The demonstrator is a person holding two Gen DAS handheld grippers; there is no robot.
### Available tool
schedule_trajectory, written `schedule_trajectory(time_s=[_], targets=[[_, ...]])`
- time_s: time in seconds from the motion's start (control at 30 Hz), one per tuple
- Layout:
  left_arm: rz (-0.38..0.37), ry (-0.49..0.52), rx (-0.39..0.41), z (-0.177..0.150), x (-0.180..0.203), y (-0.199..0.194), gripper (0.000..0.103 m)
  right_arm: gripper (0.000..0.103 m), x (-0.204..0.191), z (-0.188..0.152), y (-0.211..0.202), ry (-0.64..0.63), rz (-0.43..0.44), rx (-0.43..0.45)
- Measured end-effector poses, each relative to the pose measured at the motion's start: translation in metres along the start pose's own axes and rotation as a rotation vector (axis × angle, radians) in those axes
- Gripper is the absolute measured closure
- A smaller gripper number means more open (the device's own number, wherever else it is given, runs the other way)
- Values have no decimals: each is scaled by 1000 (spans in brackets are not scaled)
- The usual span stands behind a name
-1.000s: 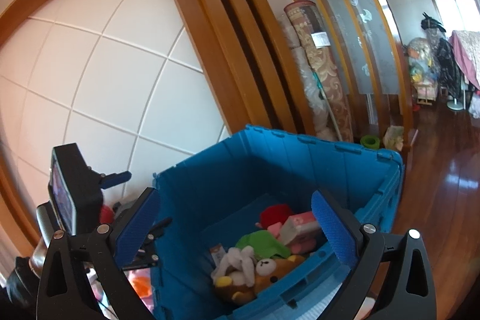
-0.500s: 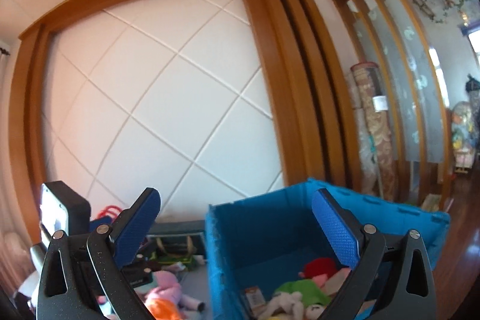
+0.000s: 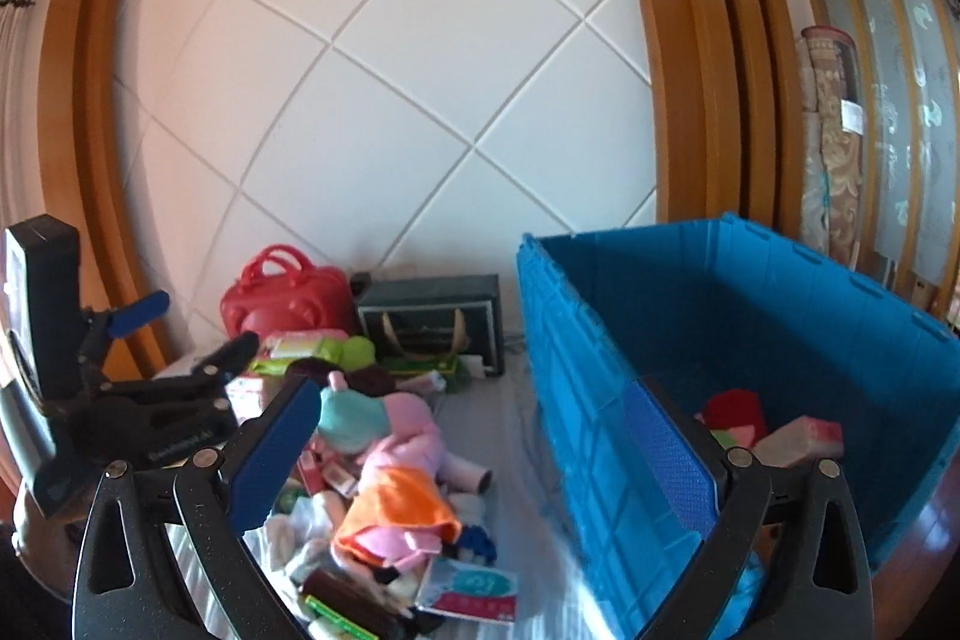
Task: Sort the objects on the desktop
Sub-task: 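Withdraw both tools from the blue crate back to the pile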
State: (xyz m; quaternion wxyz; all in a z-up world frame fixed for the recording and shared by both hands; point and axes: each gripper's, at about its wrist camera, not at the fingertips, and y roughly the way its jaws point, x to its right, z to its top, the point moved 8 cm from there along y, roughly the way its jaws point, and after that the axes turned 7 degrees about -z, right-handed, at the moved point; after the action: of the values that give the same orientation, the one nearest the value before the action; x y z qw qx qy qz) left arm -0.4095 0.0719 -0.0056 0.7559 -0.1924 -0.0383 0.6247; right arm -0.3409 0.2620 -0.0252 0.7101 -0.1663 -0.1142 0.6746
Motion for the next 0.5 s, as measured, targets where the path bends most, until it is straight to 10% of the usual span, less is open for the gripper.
schedule_trajectory(time_s=[0.27, 0.5], targets=[[70, -76, -68, -79, -150, -11, 9, 1, -98, -67, 41, -38, 137, -194], [11, -87, -197, -160, -178, 4, 9, 1, -139, -162, 64, -78, 130, -372]])
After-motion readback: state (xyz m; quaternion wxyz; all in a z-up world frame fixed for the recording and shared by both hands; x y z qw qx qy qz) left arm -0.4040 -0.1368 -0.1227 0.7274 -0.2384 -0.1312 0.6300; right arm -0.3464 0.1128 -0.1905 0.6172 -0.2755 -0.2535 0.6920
